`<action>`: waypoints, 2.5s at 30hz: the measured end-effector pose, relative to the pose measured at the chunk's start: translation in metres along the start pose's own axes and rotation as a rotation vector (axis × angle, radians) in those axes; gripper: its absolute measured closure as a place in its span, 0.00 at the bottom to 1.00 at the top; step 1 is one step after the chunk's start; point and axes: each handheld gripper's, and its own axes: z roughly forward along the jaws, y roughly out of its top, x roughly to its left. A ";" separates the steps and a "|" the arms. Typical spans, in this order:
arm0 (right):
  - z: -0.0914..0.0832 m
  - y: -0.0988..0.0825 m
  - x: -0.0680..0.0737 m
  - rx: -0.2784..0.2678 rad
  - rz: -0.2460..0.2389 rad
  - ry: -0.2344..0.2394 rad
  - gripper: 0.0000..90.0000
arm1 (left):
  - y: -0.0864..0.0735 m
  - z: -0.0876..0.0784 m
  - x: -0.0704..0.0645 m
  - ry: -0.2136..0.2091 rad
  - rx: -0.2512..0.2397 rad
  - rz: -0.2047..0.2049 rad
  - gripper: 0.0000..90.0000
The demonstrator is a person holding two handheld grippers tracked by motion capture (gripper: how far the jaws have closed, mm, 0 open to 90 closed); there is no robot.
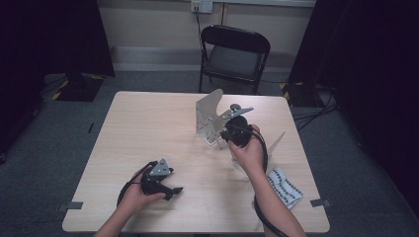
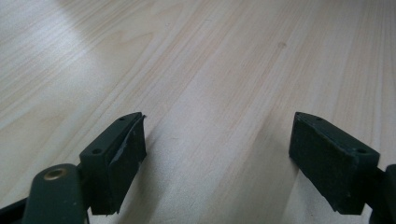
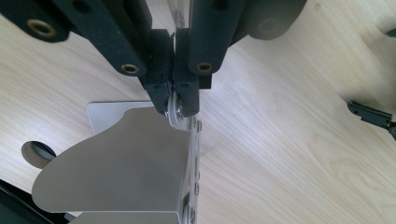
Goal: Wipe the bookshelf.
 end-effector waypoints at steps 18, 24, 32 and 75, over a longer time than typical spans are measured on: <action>-0.017 0.007 0.002 -0.036 0.018 -0.011 0.97 | 0.000 0.001 0.000 0.001 -0.003 -0.004 0.20; -0.025 0.013 0.003 -0.054 0.020 -0.008 0.95 | 0.001 0.001 0.000 0.002 -0.001 -0.002 0.20; -0.034 0.017 0.001 -0.074 0.041 0.000 0.95 | 0.001 0.001 0.001 0.002 0.000 0.000 0.20; -0.026 0.024 0.057 -0.122 -0.009 0.069 0.94 | 0.001 0.001 0.001 0.000 0.001 0.000 0.20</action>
